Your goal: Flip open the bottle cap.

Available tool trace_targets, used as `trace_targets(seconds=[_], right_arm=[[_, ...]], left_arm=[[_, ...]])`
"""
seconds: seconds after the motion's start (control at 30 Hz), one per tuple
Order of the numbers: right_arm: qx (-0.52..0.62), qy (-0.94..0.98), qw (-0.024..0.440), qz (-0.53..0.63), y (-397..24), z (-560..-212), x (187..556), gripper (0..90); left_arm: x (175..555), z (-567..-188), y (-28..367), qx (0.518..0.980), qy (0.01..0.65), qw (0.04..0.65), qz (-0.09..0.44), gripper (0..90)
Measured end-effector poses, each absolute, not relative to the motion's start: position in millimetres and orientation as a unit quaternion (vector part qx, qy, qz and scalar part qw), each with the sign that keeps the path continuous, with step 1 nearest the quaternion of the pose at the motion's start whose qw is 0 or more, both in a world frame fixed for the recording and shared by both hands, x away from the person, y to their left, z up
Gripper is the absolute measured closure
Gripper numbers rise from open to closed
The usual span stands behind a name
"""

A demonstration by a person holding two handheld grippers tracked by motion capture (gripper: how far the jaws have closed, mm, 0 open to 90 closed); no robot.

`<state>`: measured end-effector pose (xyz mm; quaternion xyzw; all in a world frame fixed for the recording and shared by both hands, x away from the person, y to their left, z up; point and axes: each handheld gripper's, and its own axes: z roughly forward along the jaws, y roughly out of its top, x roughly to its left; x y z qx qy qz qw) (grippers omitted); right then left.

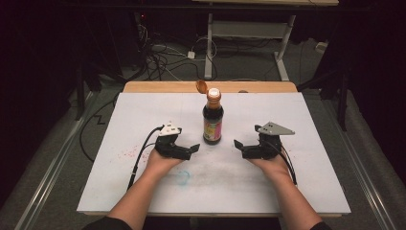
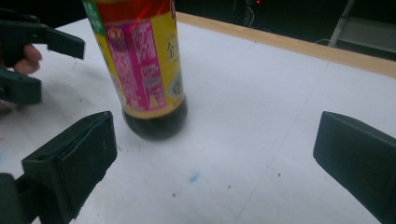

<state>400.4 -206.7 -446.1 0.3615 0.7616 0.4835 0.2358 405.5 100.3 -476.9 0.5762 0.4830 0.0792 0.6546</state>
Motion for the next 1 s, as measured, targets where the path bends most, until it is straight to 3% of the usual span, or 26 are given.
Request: trace_targets(seconds=[0.77,1.0], right_arm=[[0.377,0.755,0.252,0.474,-257,-474,336,0.4],[0.376,0.757,0.255,0.47,-252,-478,332,0.4]], left_arm=[[314,-493,161,0.571,0.472,0.659,0.129,0.0],[309,-493,168,0.557,0.481,0.663,0.135,0.0]])
